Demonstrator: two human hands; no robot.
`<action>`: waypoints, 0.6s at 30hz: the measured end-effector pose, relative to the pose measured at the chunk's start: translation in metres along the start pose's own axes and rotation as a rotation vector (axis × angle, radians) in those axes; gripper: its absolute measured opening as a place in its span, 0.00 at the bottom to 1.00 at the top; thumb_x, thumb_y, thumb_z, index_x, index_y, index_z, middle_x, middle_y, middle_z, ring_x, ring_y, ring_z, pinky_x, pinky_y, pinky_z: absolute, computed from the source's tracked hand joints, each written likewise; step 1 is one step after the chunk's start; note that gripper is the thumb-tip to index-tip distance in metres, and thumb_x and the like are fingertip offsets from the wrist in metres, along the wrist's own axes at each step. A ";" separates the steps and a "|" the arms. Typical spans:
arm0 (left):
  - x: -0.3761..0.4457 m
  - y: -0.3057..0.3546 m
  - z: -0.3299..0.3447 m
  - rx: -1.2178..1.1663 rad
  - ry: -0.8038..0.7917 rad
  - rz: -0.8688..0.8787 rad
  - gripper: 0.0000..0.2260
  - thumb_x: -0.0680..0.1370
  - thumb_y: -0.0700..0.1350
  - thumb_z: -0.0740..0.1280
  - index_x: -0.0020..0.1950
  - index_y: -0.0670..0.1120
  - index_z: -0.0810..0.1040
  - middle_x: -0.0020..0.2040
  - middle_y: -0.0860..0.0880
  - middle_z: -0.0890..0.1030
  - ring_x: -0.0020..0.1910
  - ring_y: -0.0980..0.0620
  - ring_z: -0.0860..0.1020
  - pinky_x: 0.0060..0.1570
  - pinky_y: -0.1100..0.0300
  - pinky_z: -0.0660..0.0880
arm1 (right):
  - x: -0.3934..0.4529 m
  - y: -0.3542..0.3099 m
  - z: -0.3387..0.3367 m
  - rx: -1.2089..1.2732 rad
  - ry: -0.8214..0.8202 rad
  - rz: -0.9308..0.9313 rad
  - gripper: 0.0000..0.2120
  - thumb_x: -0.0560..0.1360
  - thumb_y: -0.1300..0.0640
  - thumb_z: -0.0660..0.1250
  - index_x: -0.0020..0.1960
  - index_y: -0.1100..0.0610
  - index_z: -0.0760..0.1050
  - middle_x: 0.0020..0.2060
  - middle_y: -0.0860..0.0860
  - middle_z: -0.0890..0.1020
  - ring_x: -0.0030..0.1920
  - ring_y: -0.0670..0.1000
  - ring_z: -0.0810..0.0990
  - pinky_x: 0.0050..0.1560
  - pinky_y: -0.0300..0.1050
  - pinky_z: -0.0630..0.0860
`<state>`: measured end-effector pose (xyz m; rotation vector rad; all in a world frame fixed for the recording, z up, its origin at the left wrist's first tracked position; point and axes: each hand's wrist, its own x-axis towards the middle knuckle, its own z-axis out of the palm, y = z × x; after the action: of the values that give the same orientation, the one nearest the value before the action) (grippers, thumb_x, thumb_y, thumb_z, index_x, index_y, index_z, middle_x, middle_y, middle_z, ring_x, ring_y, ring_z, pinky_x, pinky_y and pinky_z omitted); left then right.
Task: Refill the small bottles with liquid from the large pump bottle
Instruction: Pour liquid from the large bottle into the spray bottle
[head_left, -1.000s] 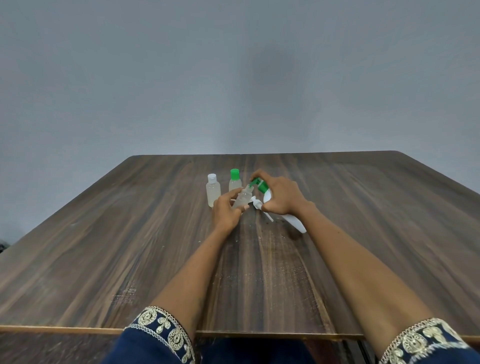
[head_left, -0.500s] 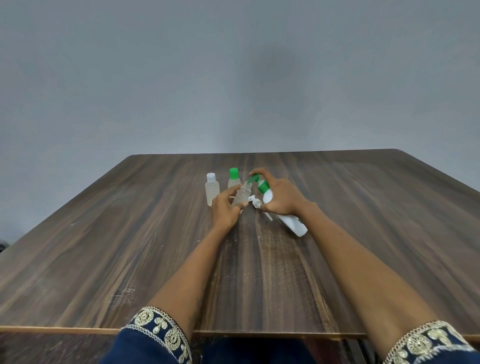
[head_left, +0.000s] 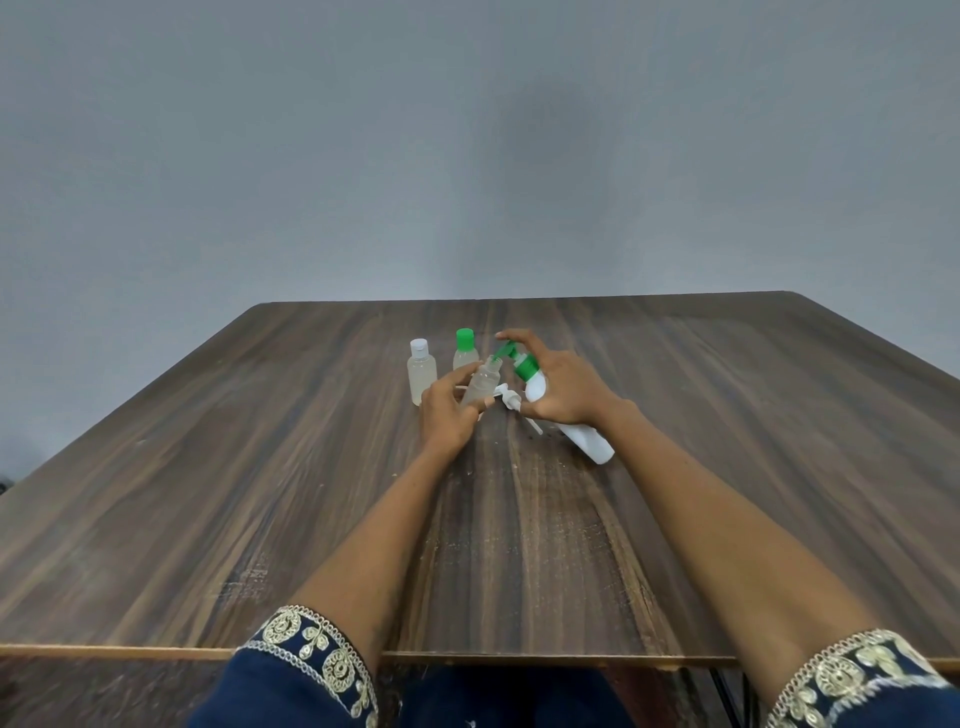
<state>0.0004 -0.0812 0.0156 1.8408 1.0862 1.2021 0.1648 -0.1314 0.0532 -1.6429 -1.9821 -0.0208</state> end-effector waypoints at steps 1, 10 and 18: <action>0.000 -0.001 -0.001 0.000 0.001 -0.003 0.21 0.71 0.40 0.73 0.63 0.48 0.76 0.58 0.46 0.80 0.48 0.52 0.75 0.52 0.55 0.75 | 0.000 0.000 0.000 0.003 -0.004 -0.004 0.38 0.67 0.54 0.73 0.72 0.41 0.59 0.30 0.45 0.72 0.27 0.46 0.70 0.30 0.38 0.64; -0.003 -0.005 0.000 0.016 -0.020 -0.020 0.22 0.70 0.38 0.73 0.63 0.49 0.77 0.57 0.47 0.81 0.48 0.53 0.75 0.50 0.58 0.74 | -0.001 -0.003 -0.002 0.037 -0.014 0.011 0.31 0.65 0.61 0.73 0.65 0.49 0.67 0.27 0.43 0.67 0.27 0.45 0.67 0.29 0.37 0.61; -0.004 -0.005 0.003 0.011 -0.028 -0.021 0.21 0.71 0.38 0.72 0.63 0.47 0.76 0.59 0.47 0.80 0.48 0.53 0.75 0.50 0.60 0.71 | -0.001 -0.003 -0.003 0.056 -0.040 0.017 0.30 0.67 0.59 0.73 0.65 0.49 0.66 0.28 0.45 0.68 0.27 0.46 0.69 0.30 0.37 0.63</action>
<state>0.0007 -0.0830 0.0093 1.8449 1.0959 1.1574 0.1634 -0.1339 0.0564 -1.6355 -1.9801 0.0738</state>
